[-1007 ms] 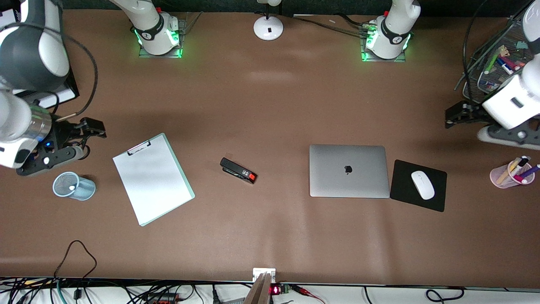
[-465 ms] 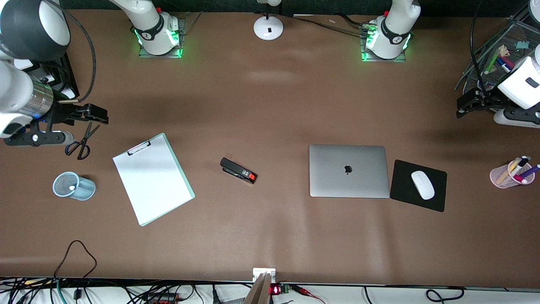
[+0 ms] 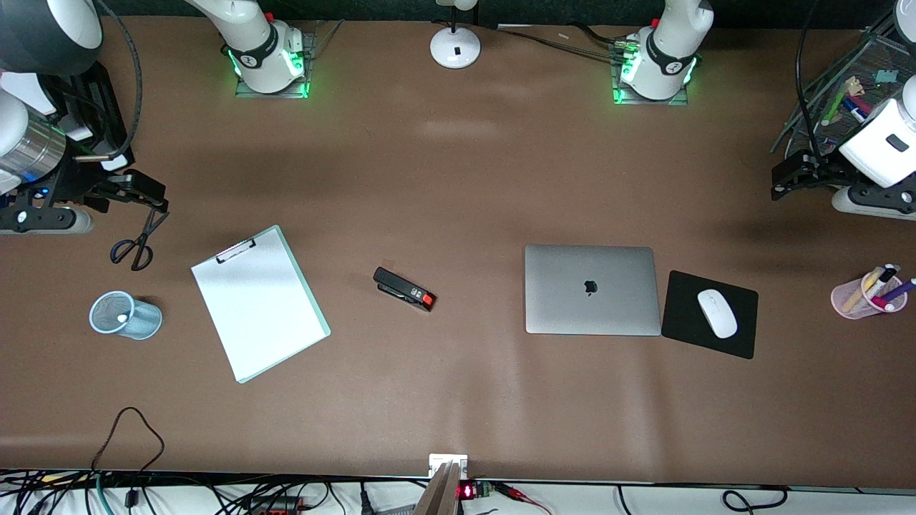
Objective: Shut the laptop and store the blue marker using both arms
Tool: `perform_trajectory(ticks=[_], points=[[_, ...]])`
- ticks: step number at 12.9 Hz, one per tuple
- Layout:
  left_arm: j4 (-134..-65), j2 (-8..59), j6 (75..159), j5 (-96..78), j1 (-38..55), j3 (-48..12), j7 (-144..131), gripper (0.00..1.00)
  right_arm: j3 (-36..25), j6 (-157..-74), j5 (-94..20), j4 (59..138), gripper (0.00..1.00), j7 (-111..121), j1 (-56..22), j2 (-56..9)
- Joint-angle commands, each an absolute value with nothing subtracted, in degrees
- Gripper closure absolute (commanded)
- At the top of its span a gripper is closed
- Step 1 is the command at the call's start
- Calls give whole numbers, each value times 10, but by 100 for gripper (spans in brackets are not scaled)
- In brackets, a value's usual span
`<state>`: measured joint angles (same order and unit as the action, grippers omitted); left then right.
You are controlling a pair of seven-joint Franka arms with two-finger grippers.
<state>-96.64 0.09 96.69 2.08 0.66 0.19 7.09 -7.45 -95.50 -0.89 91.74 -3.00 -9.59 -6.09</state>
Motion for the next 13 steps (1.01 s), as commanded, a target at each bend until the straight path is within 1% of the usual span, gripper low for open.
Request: perform_trajectory(ticks=[1, 3, 4, 7, 9, 13], points=[[-940, 13, 952, 11, 9, 6, 85, 0, -72, -934, -11, 919, 0, -45, -89, -53], [-940, 12, 952, 11, 11, 6, 85, 0, -70, -944, -11, 971, 0, -53, -92, -4], [-938, 13, 952, 12, 12, 6, 84, 0, -69, -962, -7, 994, 0, -74, -93, 16], [-932, 17, 952, 11, 13, 6, 85, 0, -69, -997, -4, 1040, 0, -84, -93, 68], [-931, 17, 952, 12, 14, 5, 84, 0, -68, -996, -3, 1045, 0, -84, -93, 82], [-931, 17, 951, 12, 14, 5, 84, 0, -65, -990, 4, 1039, 0, -74, -92, 82]])
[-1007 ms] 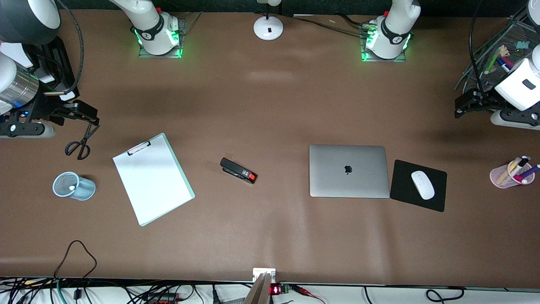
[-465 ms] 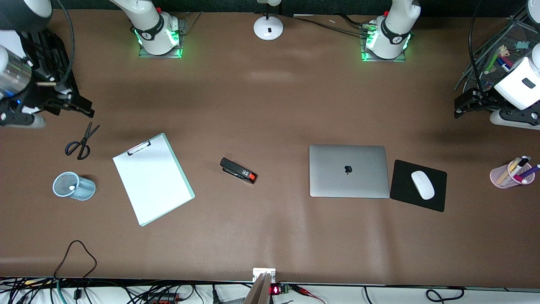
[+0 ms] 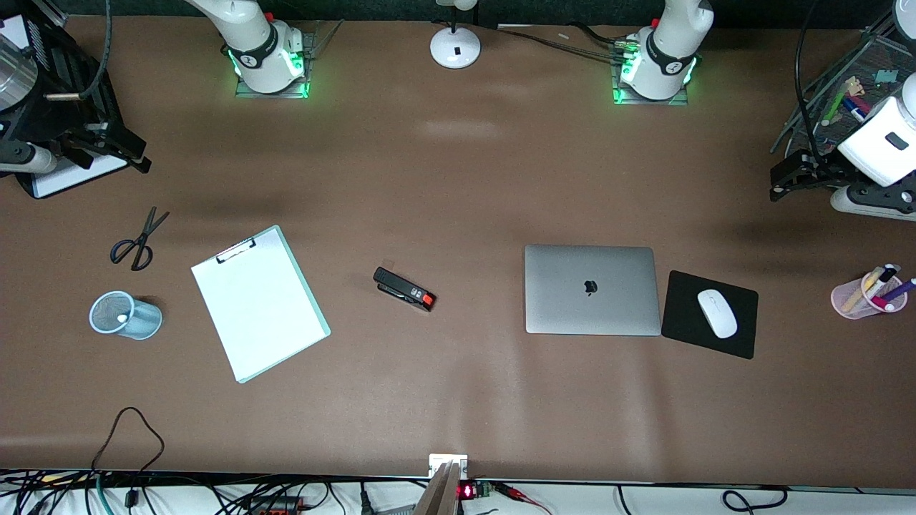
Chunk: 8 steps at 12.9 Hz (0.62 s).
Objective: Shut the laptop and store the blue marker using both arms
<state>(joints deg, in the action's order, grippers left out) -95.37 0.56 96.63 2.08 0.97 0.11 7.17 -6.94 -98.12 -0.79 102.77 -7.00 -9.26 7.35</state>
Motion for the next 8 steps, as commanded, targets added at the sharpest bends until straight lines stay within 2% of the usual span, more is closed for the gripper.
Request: perform_trajectory(ticks=[1, 8], points=[[-930, 17, 951, 11, 14, 5, 84, 0, -65, -990, 4, 1036, 0, -70, -92, 80], [-930, 16, 941, 10, 15, 0, 83, 0, -66, -976, 3, 1013, 0, -56, -91, 67]])
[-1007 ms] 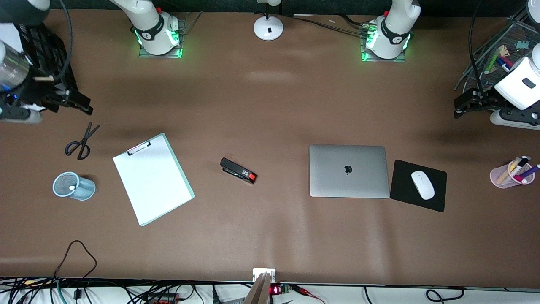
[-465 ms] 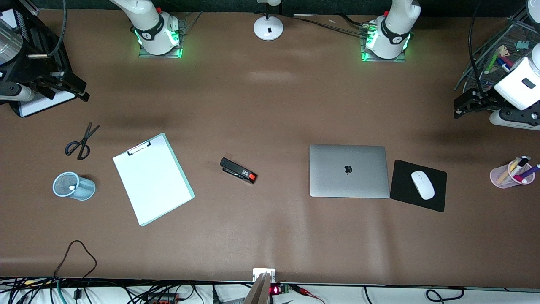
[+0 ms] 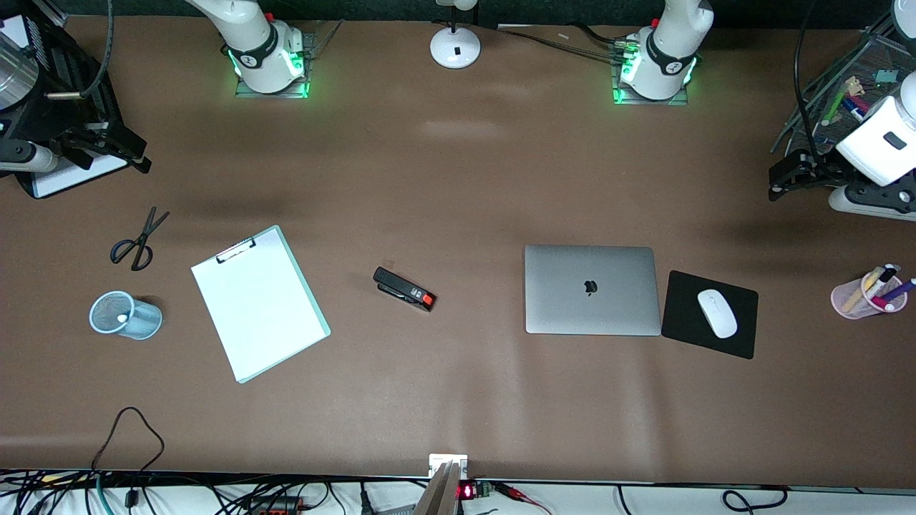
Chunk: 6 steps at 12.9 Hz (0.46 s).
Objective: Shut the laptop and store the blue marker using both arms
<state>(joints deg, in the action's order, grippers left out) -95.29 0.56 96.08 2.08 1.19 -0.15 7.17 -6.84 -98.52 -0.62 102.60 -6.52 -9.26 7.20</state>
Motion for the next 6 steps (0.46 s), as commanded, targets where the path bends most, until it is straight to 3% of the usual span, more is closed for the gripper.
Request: perform_trajectory(ticks=[1, 6], points=[[-929, 17, 942, 10, 15, 0, 83, 0, -66, -976, 3, 1013, 0, -56, -91, 67], [-929, 16, 940, 10, 14, 0, 83, 0, -66, -969, 2, 1009, 0, -18, -92, 65]])
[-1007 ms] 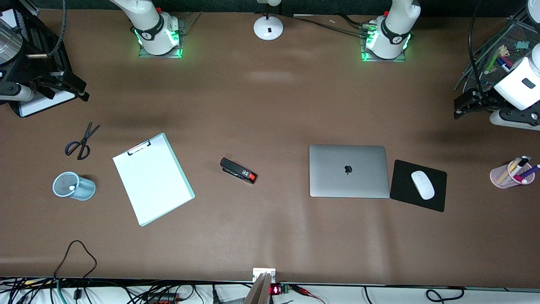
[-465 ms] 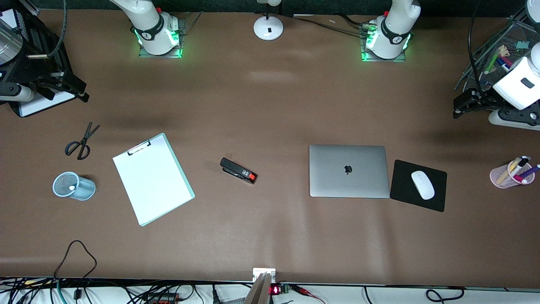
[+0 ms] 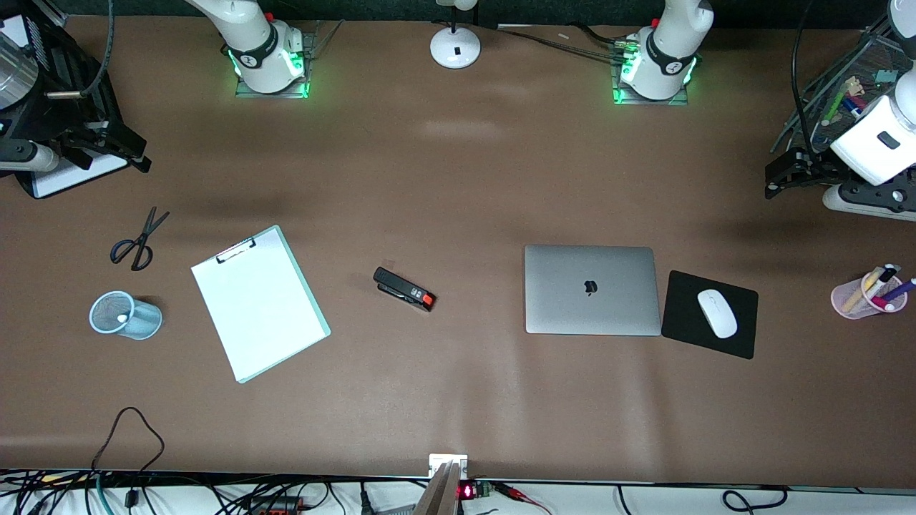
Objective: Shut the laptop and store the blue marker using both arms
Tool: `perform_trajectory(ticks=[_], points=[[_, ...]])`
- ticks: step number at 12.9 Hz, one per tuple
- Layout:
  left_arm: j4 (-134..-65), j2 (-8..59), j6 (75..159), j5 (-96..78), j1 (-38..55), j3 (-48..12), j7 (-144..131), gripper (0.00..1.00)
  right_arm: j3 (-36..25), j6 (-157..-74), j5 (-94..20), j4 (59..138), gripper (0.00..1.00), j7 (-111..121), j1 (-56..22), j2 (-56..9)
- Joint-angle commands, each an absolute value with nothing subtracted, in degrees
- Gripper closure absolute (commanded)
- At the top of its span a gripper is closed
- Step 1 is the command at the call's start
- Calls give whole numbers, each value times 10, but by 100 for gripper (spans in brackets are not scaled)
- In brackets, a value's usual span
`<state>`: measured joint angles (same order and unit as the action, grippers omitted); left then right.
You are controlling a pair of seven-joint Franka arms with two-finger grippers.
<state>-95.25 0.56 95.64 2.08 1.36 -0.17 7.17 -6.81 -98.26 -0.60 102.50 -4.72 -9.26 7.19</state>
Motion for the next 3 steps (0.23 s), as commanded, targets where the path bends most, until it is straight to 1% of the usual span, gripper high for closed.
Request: perform_trajectory(ticks=[1, 3], points=[[-929, 17, 940, 10, 14, 0, 83, 0, -66, -969, 1, 1009, 0, -14, -91, 65], [-929, 16, 940, 10, 14, 0, 83, 0, -66, -965, 1, 1009, 0, -16, -92, 65]])
